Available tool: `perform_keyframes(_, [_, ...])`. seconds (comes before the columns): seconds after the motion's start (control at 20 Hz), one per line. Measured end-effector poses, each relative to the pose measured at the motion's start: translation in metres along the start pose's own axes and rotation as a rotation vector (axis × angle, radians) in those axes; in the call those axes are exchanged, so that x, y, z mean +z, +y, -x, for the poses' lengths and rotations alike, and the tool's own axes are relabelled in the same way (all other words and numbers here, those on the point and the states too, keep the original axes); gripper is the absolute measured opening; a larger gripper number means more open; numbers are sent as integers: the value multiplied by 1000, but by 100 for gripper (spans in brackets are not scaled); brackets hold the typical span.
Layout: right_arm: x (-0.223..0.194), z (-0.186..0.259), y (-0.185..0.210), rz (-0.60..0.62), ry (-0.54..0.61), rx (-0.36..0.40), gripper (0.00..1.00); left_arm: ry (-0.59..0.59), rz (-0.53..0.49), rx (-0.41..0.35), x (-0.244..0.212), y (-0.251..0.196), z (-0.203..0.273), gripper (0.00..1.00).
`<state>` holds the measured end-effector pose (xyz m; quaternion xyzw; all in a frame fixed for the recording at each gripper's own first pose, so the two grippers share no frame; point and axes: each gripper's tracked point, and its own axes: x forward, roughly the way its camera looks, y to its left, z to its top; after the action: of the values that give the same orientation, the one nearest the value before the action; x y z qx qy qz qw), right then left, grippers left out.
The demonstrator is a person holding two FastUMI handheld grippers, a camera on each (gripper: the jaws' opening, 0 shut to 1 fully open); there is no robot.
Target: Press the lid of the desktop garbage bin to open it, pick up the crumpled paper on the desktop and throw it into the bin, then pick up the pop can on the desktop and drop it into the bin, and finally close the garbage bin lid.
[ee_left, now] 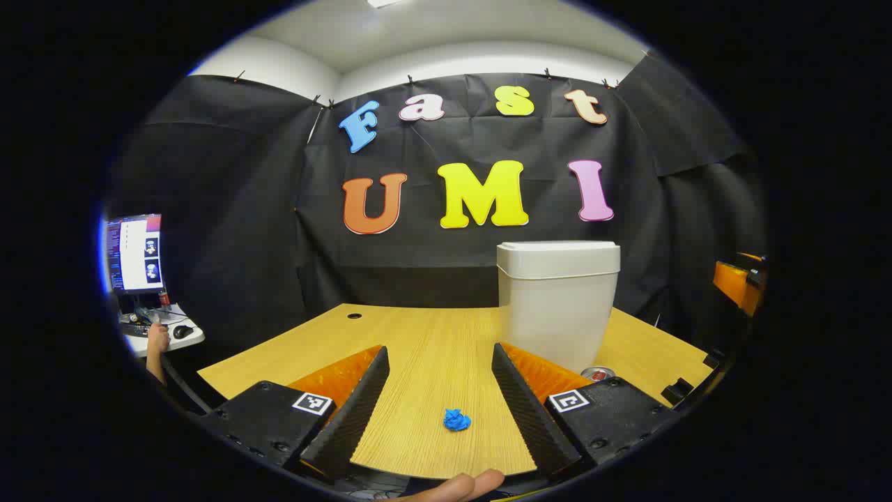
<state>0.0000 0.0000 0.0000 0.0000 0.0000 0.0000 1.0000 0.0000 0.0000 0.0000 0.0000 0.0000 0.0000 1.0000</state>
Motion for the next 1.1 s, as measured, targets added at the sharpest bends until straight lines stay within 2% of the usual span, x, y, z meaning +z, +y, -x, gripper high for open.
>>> perform_keyframes(0.15, [-1,1,0,-16,-1,1,98,22,-7,-6,-7,1,-3,96])
perform_keyframes(0.2, [-1,2,3,-19,1,9,95,26,-11,0,-9,3,-3,96])
perform_keyframes(0.45, [-2,3,13,4,-3,6,95,32,22,-22,-6,1,-5,97])
perform_keyframes(0.5, [-2,3,17,6,2,10,97,32,22,-27,-6,1,-4,97])
perform_keyframes(0.75, [-7,2,25,-1,22,31,95,44,16,-32,-9,1,-8,97])
perform_keyframes(0.95, [-4,2,24,-4,24,19,95,60,19,-44,-13,0,-8,96])
perform_keyframes(1.1, [3,2,31,-15,27,46,97,50,11,-40,-10,3,-6,96])
